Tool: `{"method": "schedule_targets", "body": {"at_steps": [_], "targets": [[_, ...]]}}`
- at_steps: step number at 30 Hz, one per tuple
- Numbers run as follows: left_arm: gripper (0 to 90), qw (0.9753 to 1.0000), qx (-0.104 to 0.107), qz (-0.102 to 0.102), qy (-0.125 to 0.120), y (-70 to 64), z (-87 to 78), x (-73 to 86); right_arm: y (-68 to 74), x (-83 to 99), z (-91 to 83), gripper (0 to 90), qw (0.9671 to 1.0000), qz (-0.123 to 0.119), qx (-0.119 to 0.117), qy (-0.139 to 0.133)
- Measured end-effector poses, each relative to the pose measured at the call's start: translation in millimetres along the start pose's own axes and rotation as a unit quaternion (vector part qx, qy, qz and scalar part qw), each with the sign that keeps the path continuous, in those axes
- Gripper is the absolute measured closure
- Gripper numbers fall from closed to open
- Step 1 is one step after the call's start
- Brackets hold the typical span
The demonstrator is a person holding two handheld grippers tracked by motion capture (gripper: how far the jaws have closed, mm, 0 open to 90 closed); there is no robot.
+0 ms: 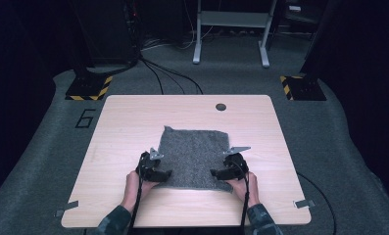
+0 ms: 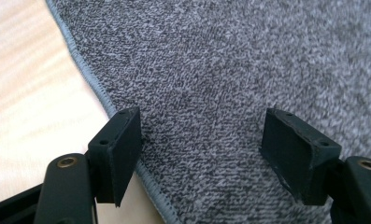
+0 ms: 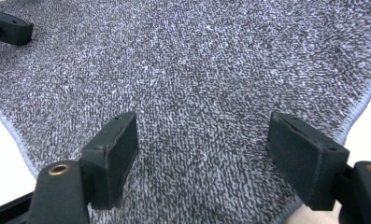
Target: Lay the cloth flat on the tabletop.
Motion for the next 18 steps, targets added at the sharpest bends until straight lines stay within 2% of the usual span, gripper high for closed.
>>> {"method": "schedule_targets", "body": {"at_steps": [1, 2, 3, 4, 5, 8, 9, 10, 11, 12, 13, 14, 18], "targets": [[28.1, 0.9999, 0.007, 0.01, 0.007, -7.2, -6.7, 6.1, 4.8, 5.6, -5.0, 23.9, 0.9998, -0.006, -0.01, 0.014], [25.9, 0.9999, 0.011, 0.009, 0.003, -9.0, -10.5, 6.1, 5.6, 6.3, -7.7, 23.3, 0.9998, -0.008, -0.014, 0.013], [25.0, 0.9999, 0.011, 0.009, 0.003, -9.0, -10.5, 6.1, 5.1, 4.5, -11.6, 23.8, 0.9999, -0.006, -0.013, 0.003], [24.0, 0.9998, 0.005, 0.002, -0.018, -6.2, -16.5, -0.1, 2.7, 0.1, -14.9, 23.7, 0.9999, -0.008, -0.008, -0.01], [22.8, 0.9998, 0.005, 0.002, -0.018, -6.2, -16.5, -0.1, -0.6, -5.0, -17.8, 23.6, 0.9999, -0.002, -0.003, -0.015], [21.2, 0.9989, 0.016, -0.022, -0.039, 6.4, -18.4, -19.9, -8.2, -18.4, -18.3, 23.4, 0.9995, 0.004, 0.004, -0.03], [20.8, 0.9988, 0.011, -0.023, -0.041, 12.0, -16.2, -26.6, -14.5, -29.4, -9.7, 22.2, 0.9996, 0.003, 0.01, -0.025], [21.2, 0.9985, 0.017, -0.026, -0.045, 15.5, -11.5, -32.9, -17.2, -33.2, -3.6, 22.3, 0.9997, -0.003, 0.011, -0.021], [20.2, 0.9985, 0.018, -0.038, -0.035, 21.4, -0.3, -38.9, -19.7, -35.1, 2.1, 22.2, 0.9998, -0.003, 0.014, -0.014], [20.2, 0.9985, 0.018, -0.038, -0.035, 21.4, -0.3, -38.9, -19.7, -35.1, 2.1, 22.2, 0.9998, -0.003, 0.014, -0.014], [20.2, 0.9987, 0.025, -0.035, -0.027, 21.4, 4.7, -39.2, -20.4, -35.4, 7.5, 22.2, 0.9998, 0.001, 0.017, -0.007], [19.3, 0.9991, 0.023, -0.031, -0.016, 21.5, 9.0, -38.0, -21.7, -33.0, 16.4, 21.1, 0.9997, -0.004, 0.018, 0.012], [19.1, 0.9995, 0.02, -0.022, -0.001, 18.0, 18.2, -31.0, -20.7, -28.3, 21.4, 21.2, 0.9995, -0.013, 0.022, 0.021]]}}
Point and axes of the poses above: each handheld gripper's, and its own axes: z roughly forward along the jaws, x roughly out of its underside, y roughly to its left, the point moved 8 cm from there along z, roughly forward along the jaws, and after that the axes turned 1 degree about -x, right-handed, at the moved point
